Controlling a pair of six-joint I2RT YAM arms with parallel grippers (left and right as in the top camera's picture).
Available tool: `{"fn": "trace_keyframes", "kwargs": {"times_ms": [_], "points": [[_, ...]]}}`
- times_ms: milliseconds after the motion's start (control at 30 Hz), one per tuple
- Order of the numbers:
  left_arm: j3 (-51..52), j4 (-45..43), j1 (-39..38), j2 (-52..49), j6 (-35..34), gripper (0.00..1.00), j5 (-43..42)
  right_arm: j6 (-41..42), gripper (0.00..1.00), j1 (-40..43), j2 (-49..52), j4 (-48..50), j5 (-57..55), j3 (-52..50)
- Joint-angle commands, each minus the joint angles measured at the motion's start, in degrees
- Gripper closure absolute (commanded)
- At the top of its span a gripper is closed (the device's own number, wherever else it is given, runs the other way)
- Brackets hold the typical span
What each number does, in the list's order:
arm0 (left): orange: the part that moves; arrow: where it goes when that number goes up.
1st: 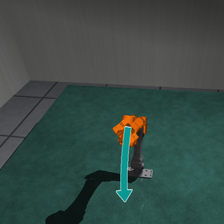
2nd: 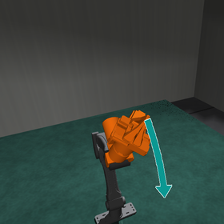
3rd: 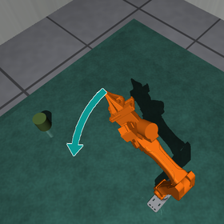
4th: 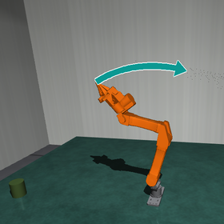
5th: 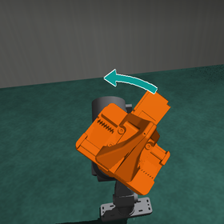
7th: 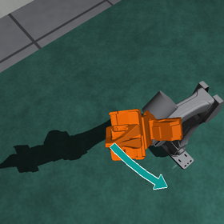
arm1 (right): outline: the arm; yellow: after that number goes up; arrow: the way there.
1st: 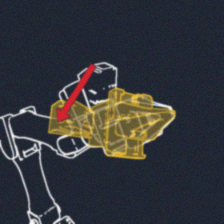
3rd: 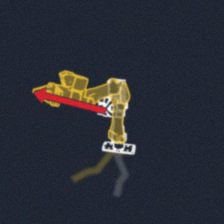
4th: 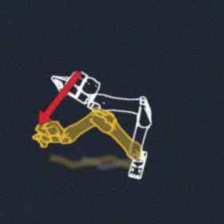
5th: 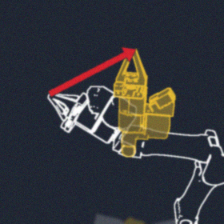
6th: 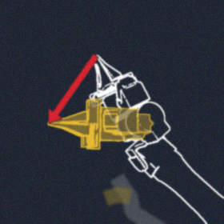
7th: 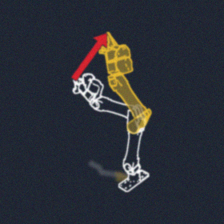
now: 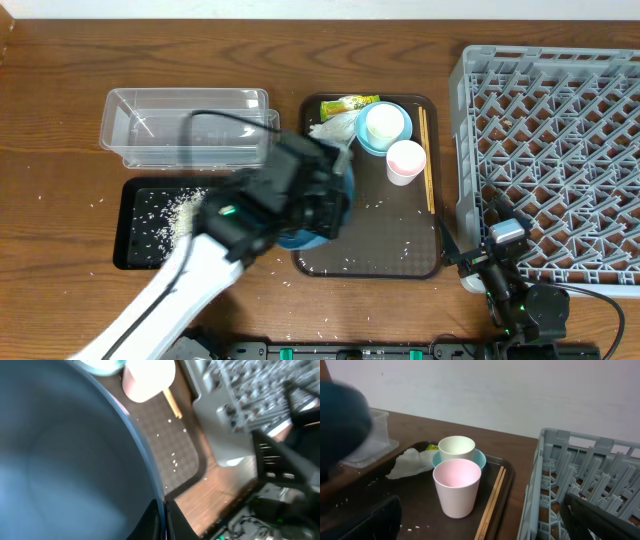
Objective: Sort waste into correct bins and load items into the dishwasher rack
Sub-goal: 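Carry the blue plate back and lower it onto the brown tray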
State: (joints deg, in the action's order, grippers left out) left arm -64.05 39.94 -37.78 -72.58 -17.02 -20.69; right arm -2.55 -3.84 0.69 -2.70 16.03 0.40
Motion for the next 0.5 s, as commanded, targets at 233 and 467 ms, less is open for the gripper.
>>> {"fn": "trace_keyframes", "kwargs": {"times_ms": [233,467], "points": [[-1.22,-5.46,-7.54,-11.47,-0.68,0.94,4.5,0.13,0.01,-1.49,-0.31,-0.24,-0.15,-0.09],[-0.96,-9.68,-9.18,-13.86,-0.68,0.94,4.96,0.13,0.01,-1.49,-0.31,-0.24,-0.15,-0.09]]}}
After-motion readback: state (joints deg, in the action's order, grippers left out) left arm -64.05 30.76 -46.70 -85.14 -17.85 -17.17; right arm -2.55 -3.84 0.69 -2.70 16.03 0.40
